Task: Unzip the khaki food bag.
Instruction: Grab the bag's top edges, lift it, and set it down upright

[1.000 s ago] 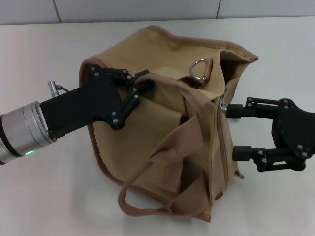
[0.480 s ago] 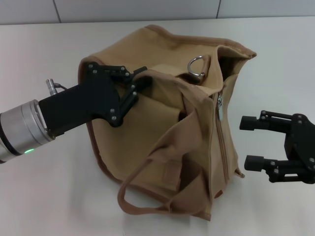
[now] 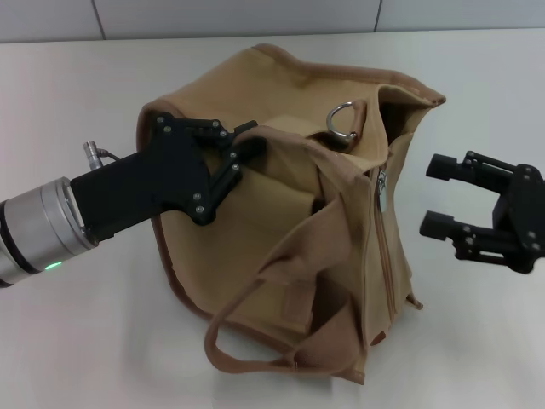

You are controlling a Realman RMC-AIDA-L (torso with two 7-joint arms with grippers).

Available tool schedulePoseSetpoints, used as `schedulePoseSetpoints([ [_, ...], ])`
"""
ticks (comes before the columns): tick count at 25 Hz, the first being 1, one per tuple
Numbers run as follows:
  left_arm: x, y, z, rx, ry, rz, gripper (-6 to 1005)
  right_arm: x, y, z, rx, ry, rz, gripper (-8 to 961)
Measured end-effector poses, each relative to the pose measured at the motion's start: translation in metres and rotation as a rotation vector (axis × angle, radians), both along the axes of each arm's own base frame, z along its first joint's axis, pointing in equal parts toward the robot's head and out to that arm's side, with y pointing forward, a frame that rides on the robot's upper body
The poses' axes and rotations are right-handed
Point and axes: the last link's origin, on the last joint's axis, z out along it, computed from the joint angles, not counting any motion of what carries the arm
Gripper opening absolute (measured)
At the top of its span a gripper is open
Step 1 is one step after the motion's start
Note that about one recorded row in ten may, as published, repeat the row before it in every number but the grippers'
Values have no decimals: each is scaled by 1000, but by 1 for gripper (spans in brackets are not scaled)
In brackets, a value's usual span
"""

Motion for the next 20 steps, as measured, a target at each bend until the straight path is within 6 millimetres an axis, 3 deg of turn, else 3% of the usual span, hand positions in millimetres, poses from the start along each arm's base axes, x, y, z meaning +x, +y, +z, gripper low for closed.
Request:
schedulePoseSetpoints([
  [16,2,1,-1,-8,-5,-6,85,-11,5,-23,-83,-38,52,754],
  [20,4,1,-2,-11,-5,-11,86,-15,6,-29,-114,-42,71,603],
])
